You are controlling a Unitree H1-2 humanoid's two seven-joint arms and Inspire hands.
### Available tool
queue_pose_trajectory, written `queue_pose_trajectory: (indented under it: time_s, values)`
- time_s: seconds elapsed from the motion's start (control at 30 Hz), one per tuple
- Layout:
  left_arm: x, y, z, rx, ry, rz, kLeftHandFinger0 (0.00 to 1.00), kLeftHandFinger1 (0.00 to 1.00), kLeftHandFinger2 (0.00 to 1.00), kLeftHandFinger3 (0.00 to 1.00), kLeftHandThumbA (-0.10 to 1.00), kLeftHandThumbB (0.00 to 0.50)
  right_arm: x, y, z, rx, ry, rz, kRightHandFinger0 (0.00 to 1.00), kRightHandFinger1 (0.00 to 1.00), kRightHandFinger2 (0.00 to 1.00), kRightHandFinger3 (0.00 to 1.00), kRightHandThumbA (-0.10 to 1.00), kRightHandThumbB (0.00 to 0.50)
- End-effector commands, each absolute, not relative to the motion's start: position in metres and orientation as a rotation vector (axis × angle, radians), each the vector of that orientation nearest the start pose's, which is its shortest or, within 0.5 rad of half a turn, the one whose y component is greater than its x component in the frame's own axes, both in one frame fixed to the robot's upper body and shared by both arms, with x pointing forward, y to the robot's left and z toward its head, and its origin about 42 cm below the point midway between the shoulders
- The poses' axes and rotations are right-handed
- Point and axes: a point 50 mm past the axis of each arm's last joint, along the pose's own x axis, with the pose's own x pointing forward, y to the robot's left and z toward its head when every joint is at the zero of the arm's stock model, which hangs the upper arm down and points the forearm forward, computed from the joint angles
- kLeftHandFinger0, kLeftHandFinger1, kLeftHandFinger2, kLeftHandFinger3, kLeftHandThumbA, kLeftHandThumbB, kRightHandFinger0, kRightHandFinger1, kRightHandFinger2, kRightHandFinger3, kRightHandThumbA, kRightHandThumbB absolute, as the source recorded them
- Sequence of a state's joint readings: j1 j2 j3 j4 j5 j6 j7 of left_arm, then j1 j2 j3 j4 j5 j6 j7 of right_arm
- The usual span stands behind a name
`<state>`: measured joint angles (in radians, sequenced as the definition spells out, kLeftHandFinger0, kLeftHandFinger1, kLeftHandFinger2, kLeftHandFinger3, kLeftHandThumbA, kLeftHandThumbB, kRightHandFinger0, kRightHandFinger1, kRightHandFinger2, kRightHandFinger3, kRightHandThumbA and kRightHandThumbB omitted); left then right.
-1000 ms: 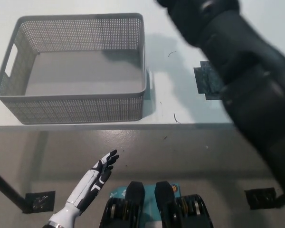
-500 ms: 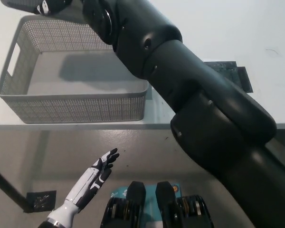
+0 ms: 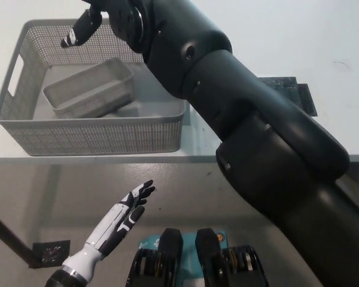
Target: Use the right hand to pick up a small rectangular container and put it into a bigger container on the left side
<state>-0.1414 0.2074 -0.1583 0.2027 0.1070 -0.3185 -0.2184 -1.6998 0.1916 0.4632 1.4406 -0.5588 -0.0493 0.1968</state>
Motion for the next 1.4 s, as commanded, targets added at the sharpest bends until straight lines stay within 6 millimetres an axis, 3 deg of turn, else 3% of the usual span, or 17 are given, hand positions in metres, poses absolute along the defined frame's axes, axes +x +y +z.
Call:
queue_pose_trajectory:
  time_s: [0.0,0.1,0.3,0.43,0.57,0.6,0.63,0.7,0.77,0.8,0.9,1.0,1.1,1.17,1.2,1.27,1.37]
  values:
    - [0.327,0.223,0.111,0.361,-0.269,-0.445,1.0,1.0,1.0,1.0,1.0,0.26,0.528,0.089,0.508,-1.297,-0.395,0.609,1.0,1.0,1.0,1.0,0.89,0.5]
    - [0.327,0.223,0.111,0.358,-0.261,-0.443,1.0,1.0,1.0,1.0,1.0,0.27,0.53,0.084,0.516,-1.315,-0.423,0.578,1.0,1.0,1.0,1.0,0.93,0.5]
    - [0.331,0.221,0.113,0.366,-0.265,-0.439,1.0,1.0,1.0,1.0,1.0,0.282,0.537,0.028,0.595,-1.151,-0.657,0.452,1.0,1.0,1.0,1.0,1.0,0.492]
    - [0.336,0.225,0.117,0.378,-0.274,-0.437,1.0,1.0,1.0,1.0,1.0,0.276,0.527,-0.041,0.649,-1.03,-0.864,0.373,1.0,1.0,1.0,1.0,1.0,0.371]
    - [0.338,0.227,0.118,0.38,-0.273,-0.433,1.0,1.0,1.0,1.0,1.0,0.279,0.497,-0.123,0.657,-0.939,-0.981,0.302,1.0,1.0,1.0,1.0,1.0,0.4]
    - [0.338,0.226,0.118,0.377,-0.272,-0.433,1.0,1.0,1.0,1.0,1.0,0.28,0.492,-0.133,0.654,-0.928,-0.995,0.284,1.0,1.0,1.0,1.0,1.0,0.399]
    - [0.338,0.225,0.118,0.375,-0.266,-0.433,1.0,1.0,1.0,1.0,1.0,0.287,0.481,-0.158,0.644,-0.876,-1.025,0.251,1.0,1.0,1.0,1.0,1.0,0.373]
    - [0.337,0.225,0.116,0.372,-0.264,-0.431,1.0,1.0,1.0,1.0,1.0,0.29,0.465,-0.185,0.624,-0.788,-1.033,0.225,1.0,1.0,1.0,1.0,1.0,0.384]
    - [0.336,0.223,0.113,0.374,-0.265,-0.432,1.0,1.0,1.0,1.0,1.0,0.289,0.44,-0.213,0.581,-0.656,-1.059,0.186,1.0,1.0,1.0,1.0,1.0,0.356]
    - [0.335,0.222,0.111,0.371,-0.262,-0.434,1.0,1.0,1.0,1.0,1.0,0.288,0.437,-0.216,0.574,-0.634,-1.055,0.188,1.0,1.0,1.0,1.0,1.0,0.356]
    - [0.334,0.219,0.109,0.364,-0.258,-0.434,1.0,1.0,1.0,1.0,1.0,0.289,0.413,-0.231,0.519,-0.533,-1.074,0.184,1.0,1.0,1.0,1.0,1.0,0.329]
    - [0.333,0.219,0.109,0.368,-0.253,-0.432,1.0,1.0,1.0,1.0,1.0,0.292,0.384,-0.23,0.464,-0.425,-1.088,0.182,1.0,1.0,1.0,1.0,1.0,0.337]
    - [0.335,0.218,0.109,0.368,-0.26,-0.429,1.0,1.0,1.0,1.0,1.0,0.29,0.365,-0.218,0.406,-0.377,-1.087,0.185,1.0,1.0,1.0,1.0,1.0,0.307]
    - [0.333,0.216,0.106,0.367,-0.255,-0.428,1.0,1.0,1.0,1.0,1.0,0.29,0.349,-0.205,0.353,-0.346,-1.06,0.216,1.0,1.0,1.0,1.0,1.0,0.291]
    - [0.332,0.216,0.105,0.359,-0.252,-0.431,1.0,1.0,1.0,1.0,1.0,0.29,0.343,-0.202,0.34,-0.337,-1.047,0.229,1.0,1.0,1.0,1.0,1.0,0.286]
    - [0.329,0.214,0.102,0.346,-0.249,-0.433,1.0,1.0,1.0,1.0,1.0,0.286,0.323,-0.189,0.297,-0.312,-0.966,0.263,1.0,1.0,1.0,1.0,1.0,0.356]
    - [0.327,0.216,0.102,0.348,-0.249,-0.431,1.0,1.0,1.0,1.0,1.0,0.286,0.309,-0.18,0.256,-0.313,-0.897,0.275,1.0,1.0,1.0,1.0,1.0,0.365]
